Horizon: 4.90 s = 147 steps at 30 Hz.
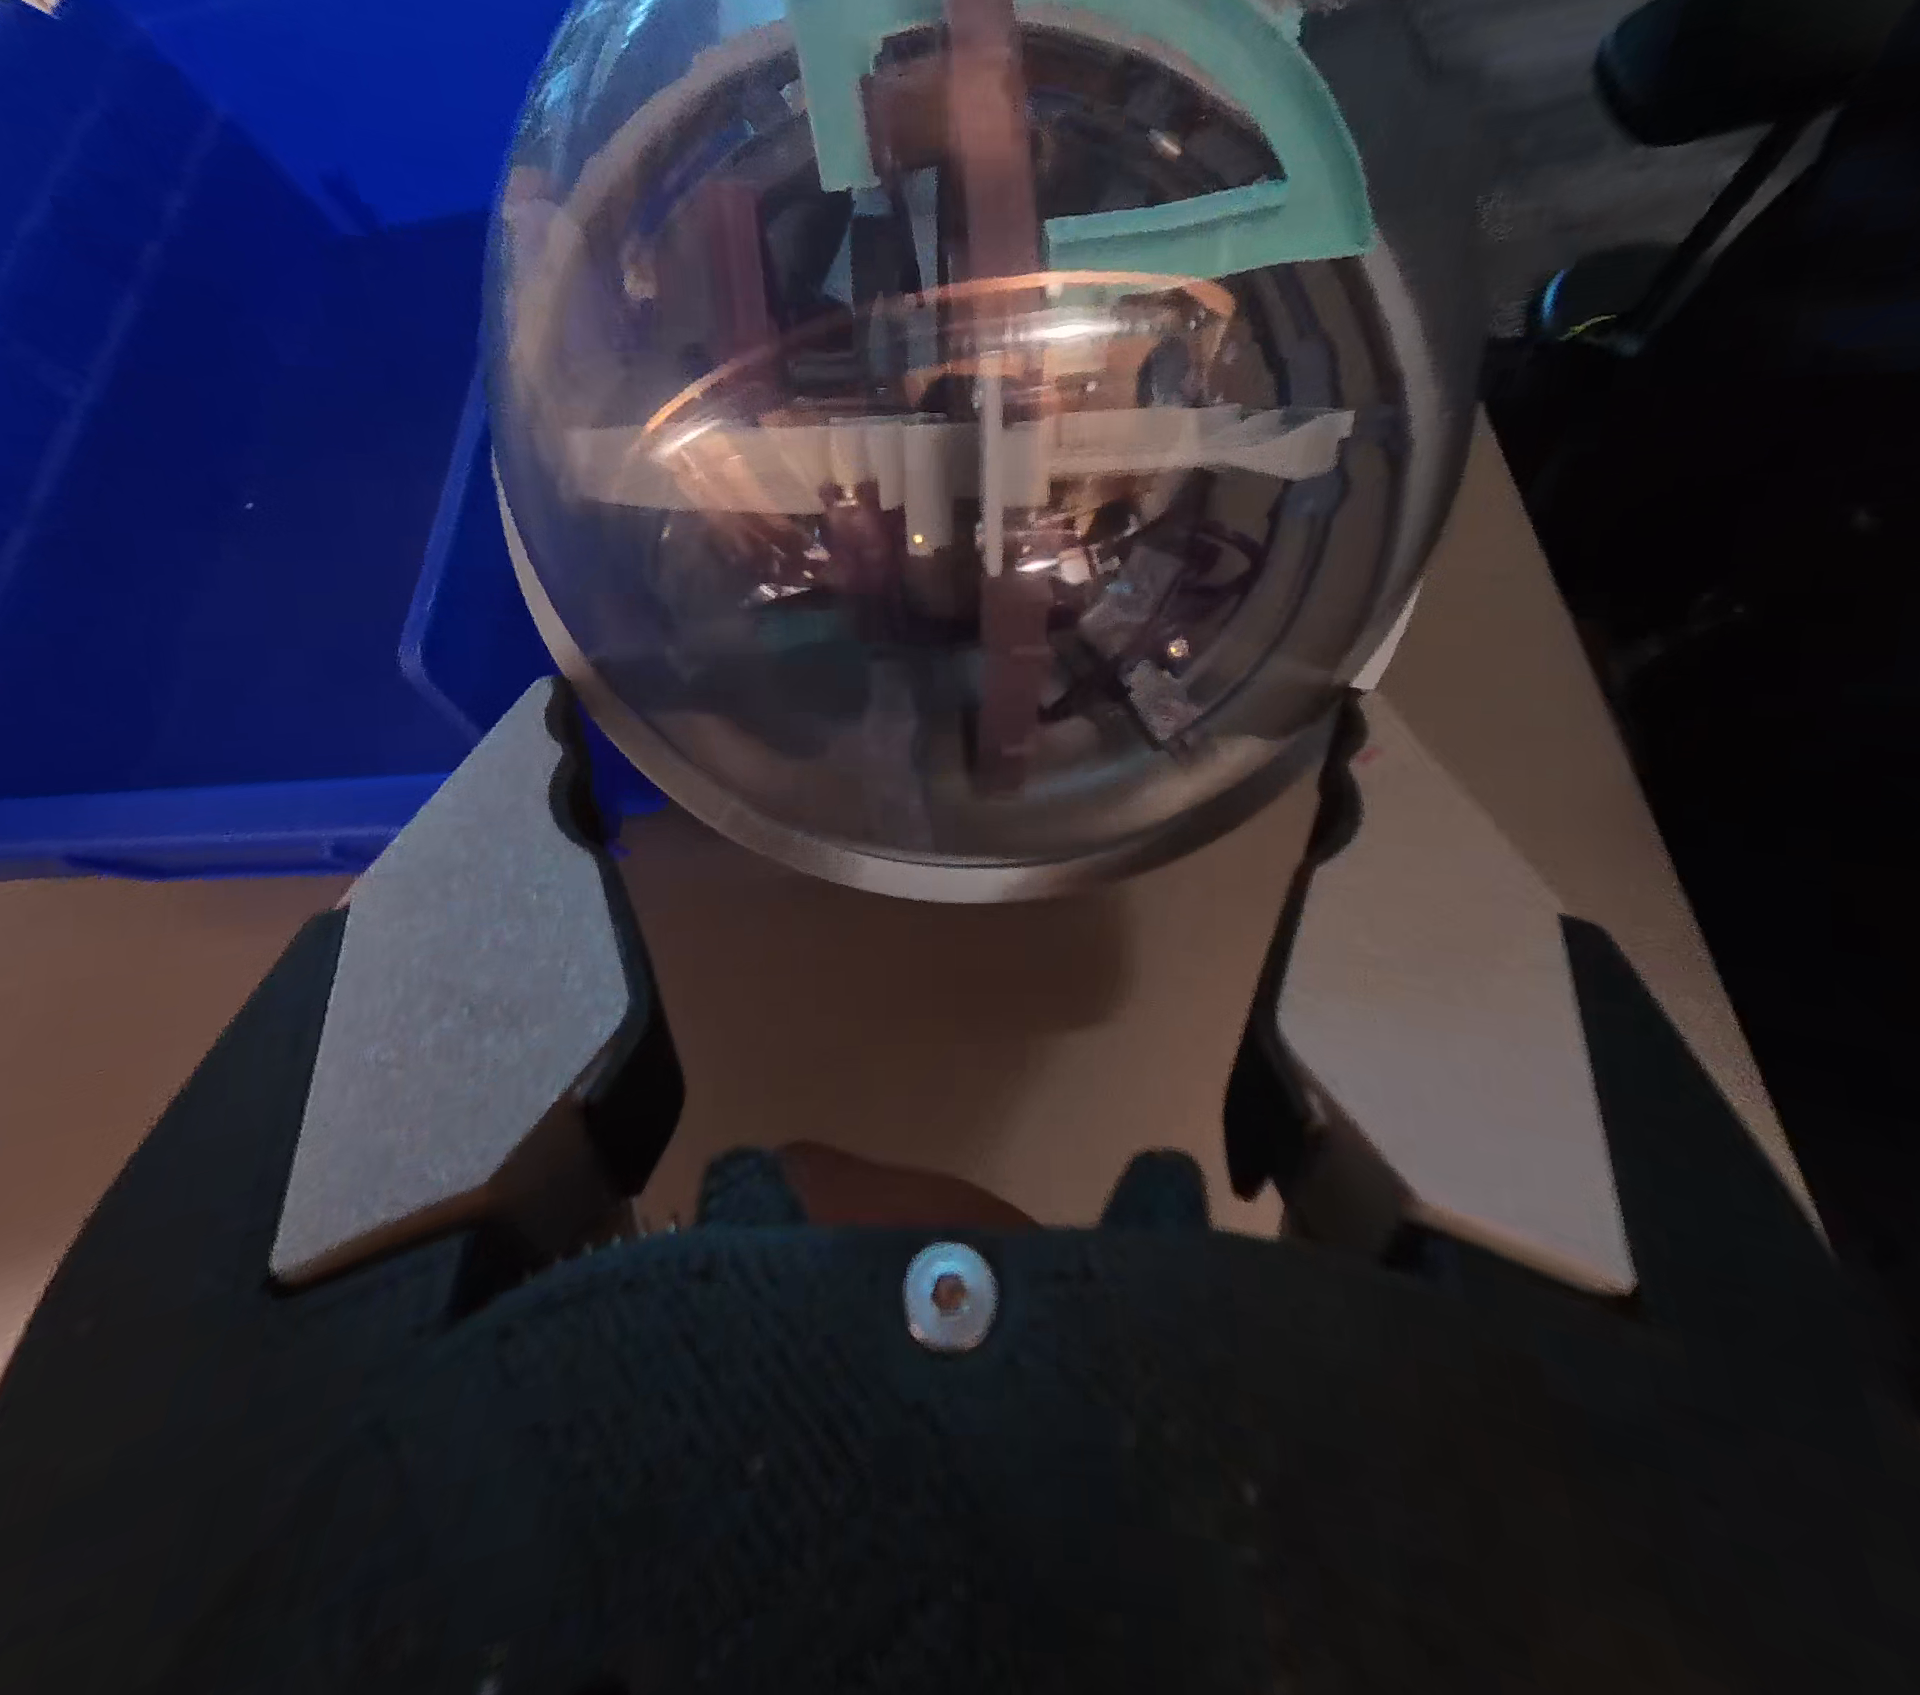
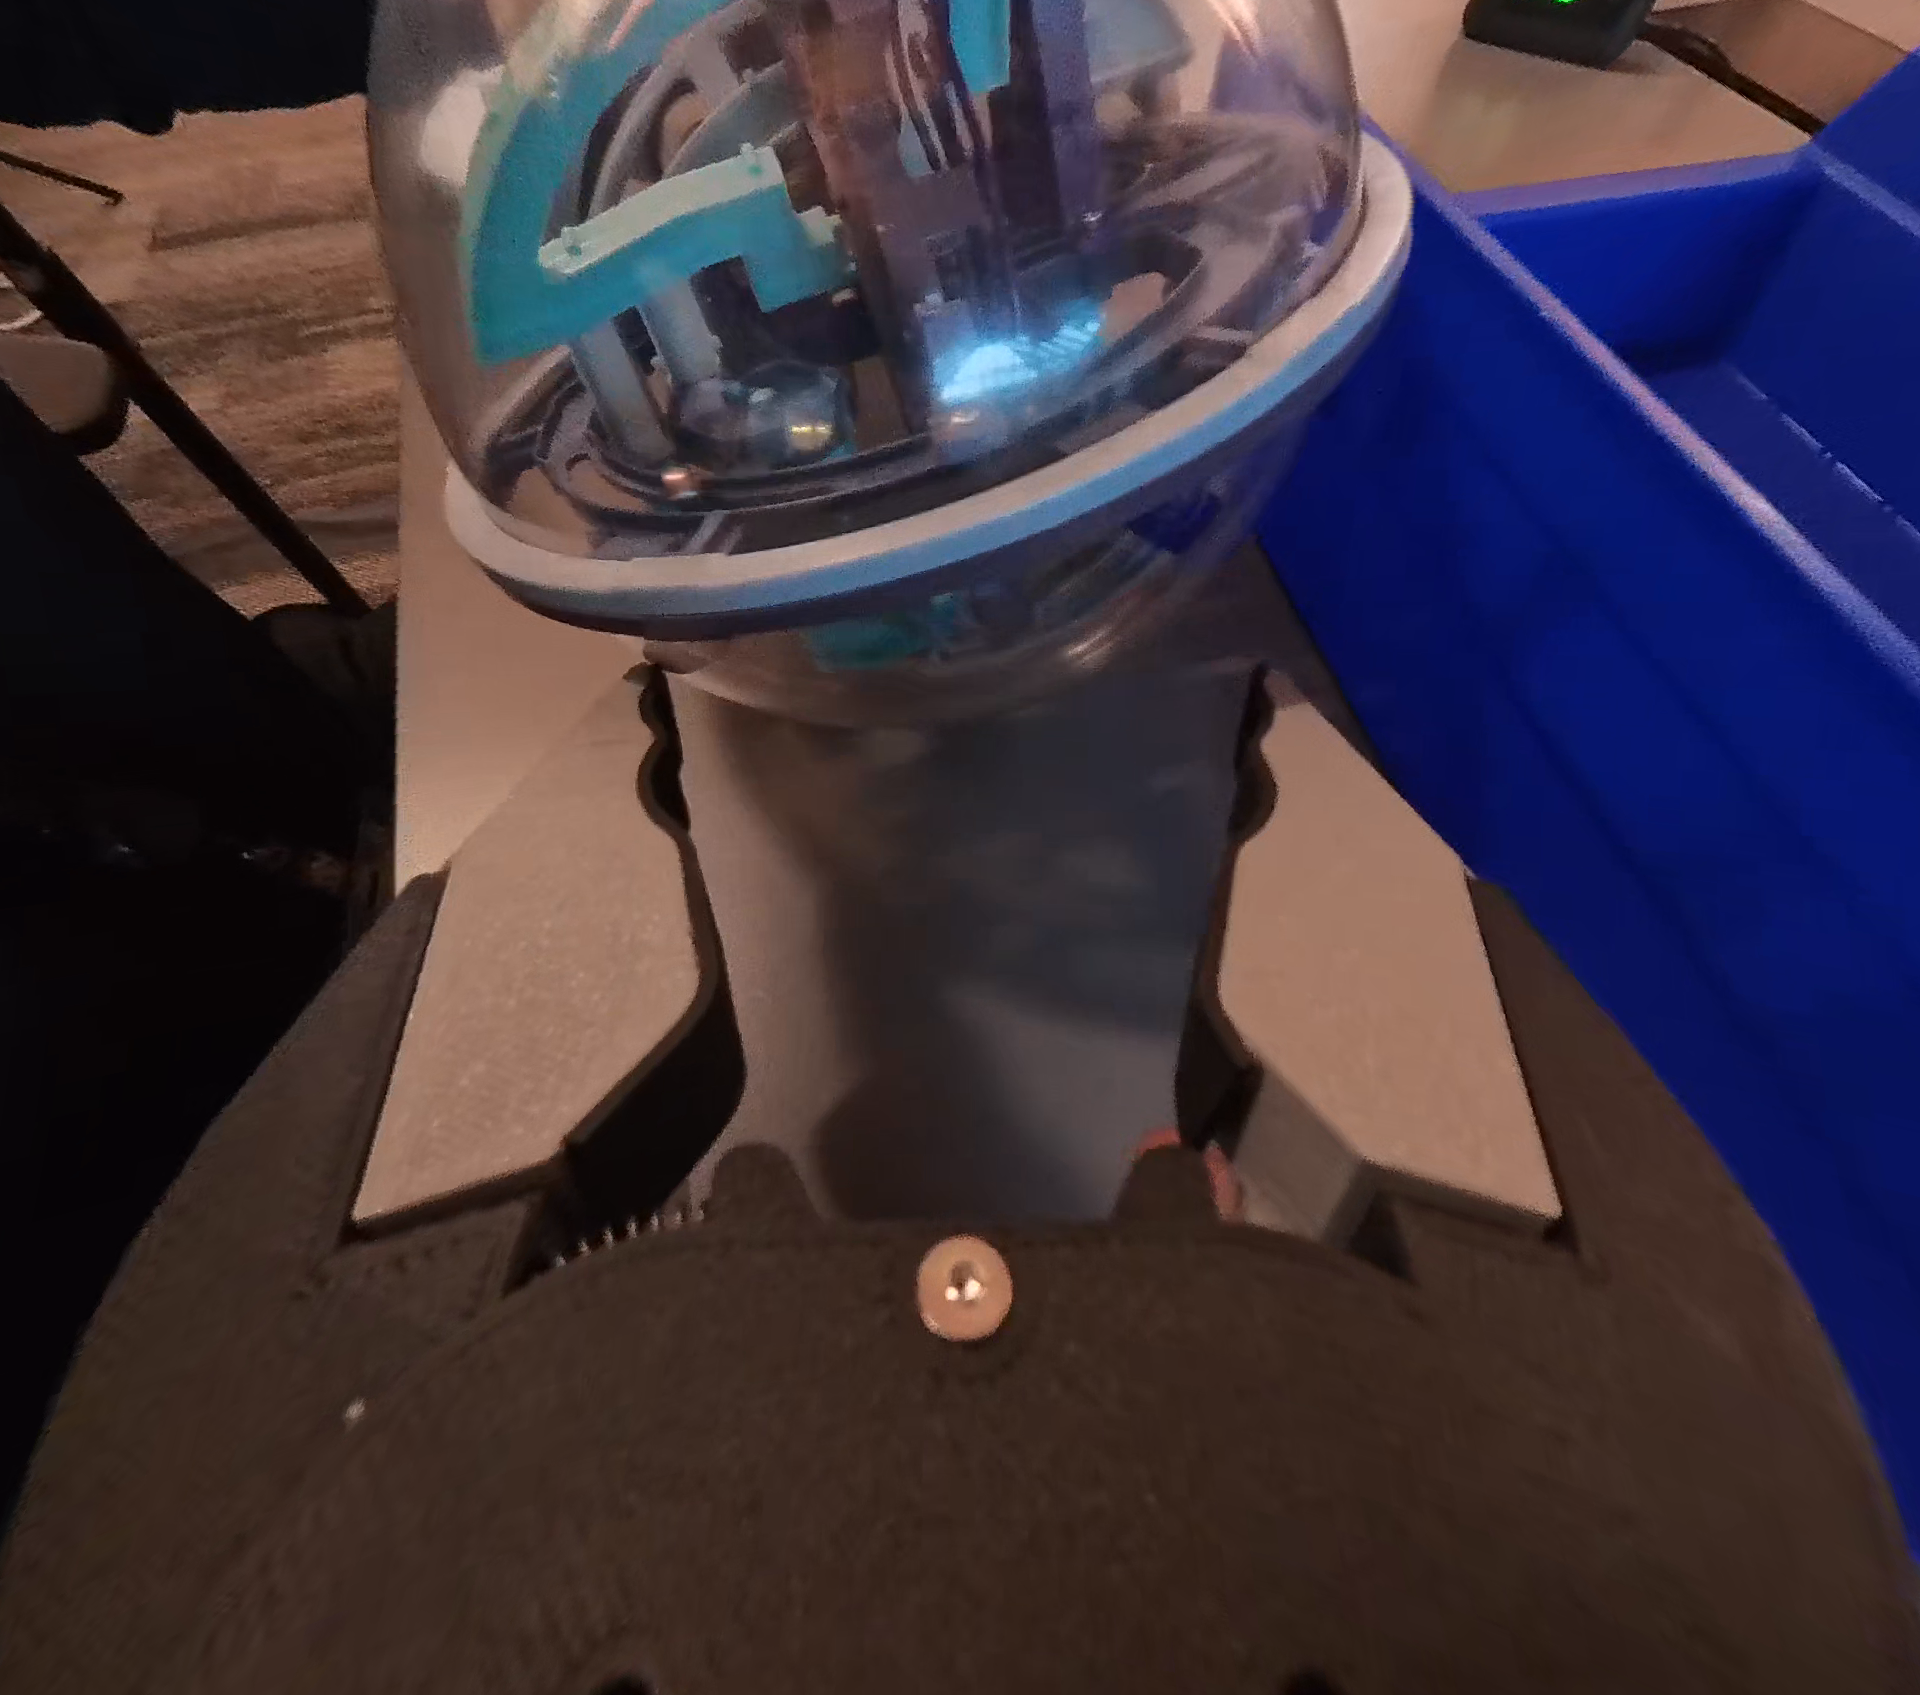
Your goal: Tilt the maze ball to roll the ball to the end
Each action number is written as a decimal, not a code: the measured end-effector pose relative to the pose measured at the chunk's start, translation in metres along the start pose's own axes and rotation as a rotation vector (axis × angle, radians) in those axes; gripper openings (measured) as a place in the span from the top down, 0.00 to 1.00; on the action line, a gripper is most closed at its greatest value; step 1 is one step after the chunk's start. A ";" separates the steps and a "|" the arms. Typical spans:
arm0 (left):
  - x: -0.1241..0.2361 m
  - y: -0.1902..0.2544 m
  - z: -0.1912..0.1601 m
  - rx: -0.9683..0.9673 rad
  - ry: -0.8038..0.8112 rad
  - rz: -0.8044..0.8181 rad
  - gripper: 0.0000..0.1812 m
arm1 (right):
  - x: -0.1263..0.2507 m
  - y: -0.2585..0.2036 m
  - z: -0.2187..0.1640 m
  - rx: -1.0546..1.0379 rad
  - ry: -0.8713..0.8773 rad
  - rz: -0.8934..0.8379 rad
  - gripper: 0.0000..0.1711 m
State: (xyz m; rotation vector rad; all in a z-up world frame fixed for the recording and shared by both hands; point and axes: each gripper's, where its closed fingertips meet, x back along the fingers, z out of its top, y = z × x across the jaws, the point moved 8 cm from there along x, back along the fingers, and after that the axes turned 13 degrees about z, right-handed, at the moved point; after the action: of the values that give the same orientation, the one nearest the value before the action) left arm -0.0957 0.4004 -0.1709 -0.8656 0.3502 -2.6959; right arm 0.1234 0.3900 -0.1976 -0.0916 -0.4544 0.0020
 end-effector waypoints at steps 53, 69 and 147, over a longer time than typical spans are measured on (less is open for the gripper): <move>-0.003 -0.014 0.036 0.043 -0.044 -0.104 0.24 | -0.015 -0.008 -0.003 0.418 -0.171 -0.335 0.30; 0.011 -0.002 0.026 -0.066 -0.043 -0.025 0.26 | -0.015 -0.007 -0.005 0.301 -0.165 -0.213 0.41; -0.003 -0.022 0.051 0.155 -0.055 -0.193 0.25 | -0.034 -0.034 0.035 0.888 -0.349 -0.588 0.12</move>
State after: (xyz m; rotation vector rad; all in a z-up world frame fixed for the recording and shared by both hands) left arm -0.0674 0.4143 -0.1251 -0.9691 0.0460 -2.8210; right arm 0.0771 0.3586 -0.1781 0.9295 -0.7794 -0.3596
